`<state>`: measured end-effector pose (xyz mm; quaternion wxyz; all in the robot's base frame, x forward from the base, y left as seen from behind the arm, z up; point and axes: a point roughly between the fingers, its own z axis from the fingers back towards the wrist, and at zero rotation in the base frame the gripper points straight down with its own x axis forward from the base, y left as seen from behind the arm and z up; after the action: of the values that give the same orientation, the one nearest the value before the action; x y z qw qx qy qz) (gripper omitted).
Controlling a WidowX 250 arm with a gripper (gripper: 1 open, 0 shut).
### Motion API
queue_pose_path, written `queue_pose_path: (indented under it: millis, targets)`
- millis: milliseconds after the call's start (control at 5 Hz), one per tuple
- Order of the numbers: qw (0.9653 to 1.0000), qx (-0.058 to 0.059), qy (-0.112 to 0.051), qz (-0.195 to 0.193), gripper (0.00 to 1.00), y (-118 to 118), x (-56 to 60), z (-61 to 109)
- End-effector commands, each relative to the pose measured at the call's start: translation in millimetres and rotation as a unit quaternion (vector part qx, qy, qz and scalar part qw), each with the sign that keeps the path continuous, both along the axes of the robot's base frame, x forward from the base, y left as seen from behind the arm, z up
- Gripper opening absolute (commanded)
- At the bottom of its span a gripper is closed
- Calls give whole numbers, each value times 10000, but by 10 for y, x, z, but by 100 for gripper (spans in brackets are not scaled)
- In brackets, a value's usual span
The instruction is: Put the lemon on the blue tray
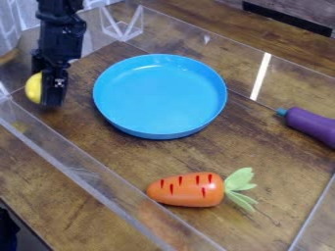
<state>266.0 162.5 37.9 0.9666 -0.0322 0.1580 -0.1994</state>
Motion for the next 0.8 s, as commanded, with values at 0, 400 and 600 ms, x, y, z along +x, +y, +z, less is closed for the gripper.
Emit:
queue_pose_path:
  millis: [0,400,600]
  targets:
    - [9991,241,-321,-128,0,-27,159,285]
    - [9978,454,-377,-288,0,-223,284,575]
    - [9953,640,-513,-507,0,-424,394,841]
